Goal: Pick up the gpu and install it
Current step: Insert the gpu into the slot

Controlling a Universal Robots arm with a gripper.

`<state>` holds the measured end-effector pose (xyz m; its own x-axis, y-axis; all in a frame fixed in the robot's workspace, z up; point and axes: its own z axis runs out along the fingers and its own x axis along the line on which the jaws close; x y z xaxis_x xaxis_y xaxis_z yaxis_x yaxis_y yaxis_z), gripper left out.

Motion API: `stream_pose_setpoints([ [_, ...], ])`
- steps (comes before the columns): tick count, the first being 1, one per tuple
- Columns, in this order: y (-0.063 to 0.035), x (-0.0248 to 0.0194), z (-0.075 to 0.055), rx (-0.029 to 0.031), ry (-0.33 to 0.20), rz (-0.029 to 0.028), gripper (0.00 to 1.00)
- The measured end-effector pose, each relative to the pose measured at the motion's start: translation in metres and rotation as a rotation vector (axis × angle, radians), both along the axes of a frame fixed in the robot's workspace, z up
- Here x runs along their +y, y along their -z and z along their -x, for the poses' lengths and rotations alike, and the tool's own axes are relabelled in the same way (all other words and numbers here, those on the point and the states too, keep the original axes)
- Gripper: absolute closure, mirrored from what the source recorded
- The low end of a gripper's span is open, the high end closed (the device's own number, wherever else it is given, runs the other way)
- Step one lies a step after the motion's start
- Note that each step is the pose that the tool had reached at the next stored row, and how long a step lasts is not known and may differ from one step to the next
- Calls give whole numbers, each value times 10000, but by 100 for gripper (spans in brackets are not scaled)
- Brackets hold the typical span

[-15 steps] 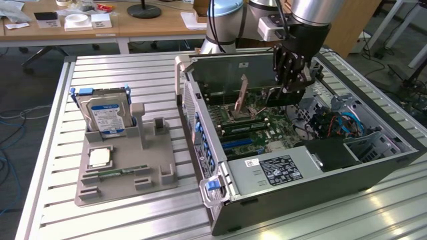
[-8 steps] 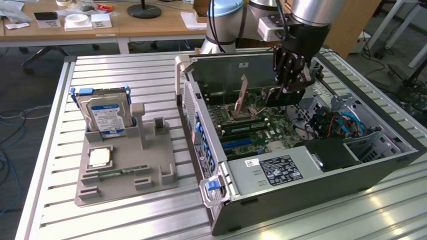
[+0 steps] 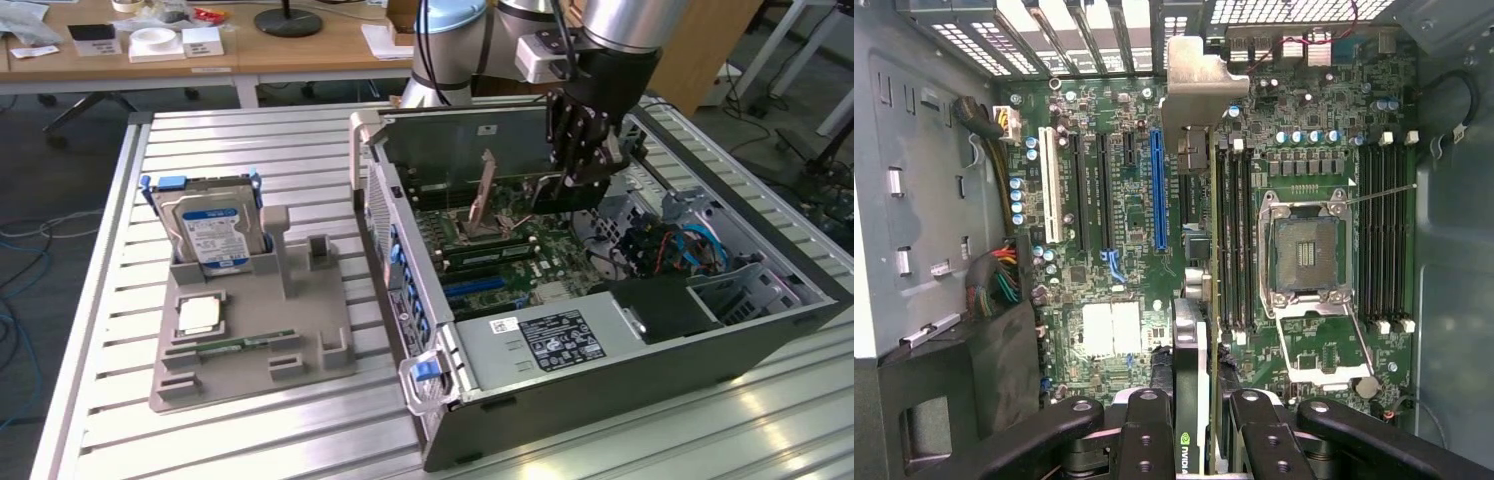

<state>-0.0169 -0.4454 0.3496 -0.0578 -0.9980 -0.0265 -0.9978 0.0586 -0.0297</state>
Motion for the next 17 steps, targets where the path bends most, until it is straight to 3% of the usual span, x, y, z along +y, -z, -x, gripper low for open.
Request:
stream_pose_setpoints([
  [9, 14, -5, 1, 0, 1, -10, 73],
  [17, 20, -74, 18, -1, 1, -11, 73],
])
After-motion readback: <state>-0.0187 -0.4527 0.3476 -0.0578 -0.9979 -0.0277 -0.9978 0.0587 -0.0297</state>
